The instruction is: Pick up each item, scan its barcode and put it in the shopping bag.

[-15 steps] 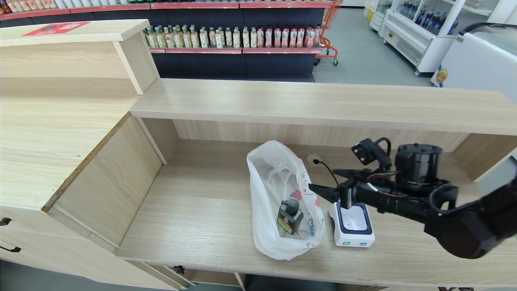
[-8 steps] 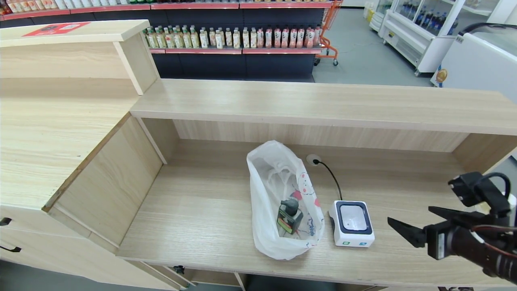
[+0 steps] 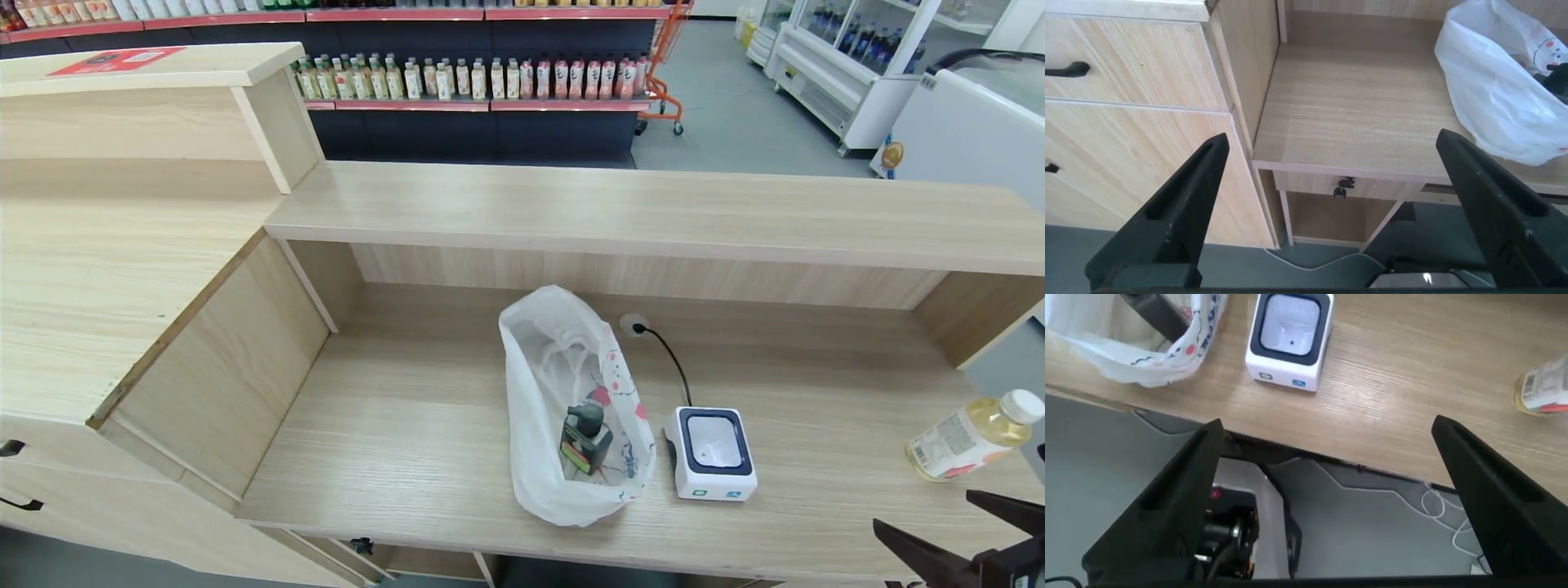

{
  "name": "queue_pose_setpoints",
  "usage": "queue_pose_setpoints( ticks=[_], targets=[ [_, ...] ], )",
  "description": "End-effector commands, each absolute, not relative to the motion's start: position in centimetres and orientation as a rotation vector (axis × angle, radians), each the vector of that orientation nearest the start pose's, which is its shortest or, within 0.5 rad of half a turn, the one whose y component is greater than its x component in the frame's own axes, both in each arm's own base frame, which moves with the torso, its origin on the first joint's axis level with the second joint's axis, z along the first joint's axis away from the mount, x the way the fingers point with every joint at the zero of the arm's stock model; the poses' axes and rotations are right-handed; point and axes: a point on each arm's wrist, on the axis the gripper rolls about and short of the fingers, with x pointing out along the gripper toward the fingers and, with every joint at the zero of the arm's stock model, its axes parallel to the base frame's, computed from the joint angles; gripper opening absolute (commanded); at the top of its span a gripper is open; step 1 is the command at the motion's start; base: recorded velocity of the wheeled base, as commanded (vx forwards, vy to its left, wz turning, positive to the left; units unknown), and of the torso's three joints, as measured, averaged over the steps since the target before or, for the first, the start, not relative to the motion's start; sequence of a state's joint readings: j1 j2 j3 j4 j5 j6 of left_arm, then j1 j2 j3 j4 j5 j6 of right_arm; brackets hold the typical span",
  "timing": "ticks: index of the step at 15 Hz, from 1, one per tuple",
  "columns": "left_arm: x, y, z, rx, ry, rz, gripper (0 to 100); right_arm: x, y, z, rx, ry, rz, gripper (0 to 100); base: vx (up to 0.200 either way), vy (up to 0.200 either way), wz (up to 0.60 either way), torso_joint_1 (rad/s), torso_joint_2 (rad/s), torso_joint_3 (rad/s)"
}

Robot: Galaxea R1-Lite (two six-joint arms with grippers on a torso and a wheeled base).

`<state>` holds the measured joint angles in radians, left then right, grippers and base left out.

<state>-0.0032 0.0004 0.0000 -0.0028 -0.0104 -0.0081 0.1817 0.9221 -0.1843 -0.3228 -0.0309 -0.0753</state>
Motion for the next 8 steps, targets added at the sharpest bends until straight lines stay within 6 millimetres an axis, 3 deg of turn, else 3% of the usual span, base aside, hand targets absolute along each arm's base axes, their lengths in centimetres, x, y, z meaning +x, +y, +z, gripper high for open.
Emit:
queue_pose_setpoints(
  ticks=[1, 8],
  targets=[
    [-2.3, 0.0, 7.6, -0.009, -0.001, -0.014, 100, 7.9, 1.1, 14.3, -0.107, 0.341, 0.126, 100, 0.0, -0.2, 0.0, -0.007, -0.01, 0.012],
    [-2.3, 0.0, 7.6, -0.008, -0.003, -0.012, 100, 6.5, 0.7, 14.4, -0.101, 0.385, 0.102, 100, 0.0, -0.2, 0.0, 0.005, 0.0, 0.002]
  ],
)
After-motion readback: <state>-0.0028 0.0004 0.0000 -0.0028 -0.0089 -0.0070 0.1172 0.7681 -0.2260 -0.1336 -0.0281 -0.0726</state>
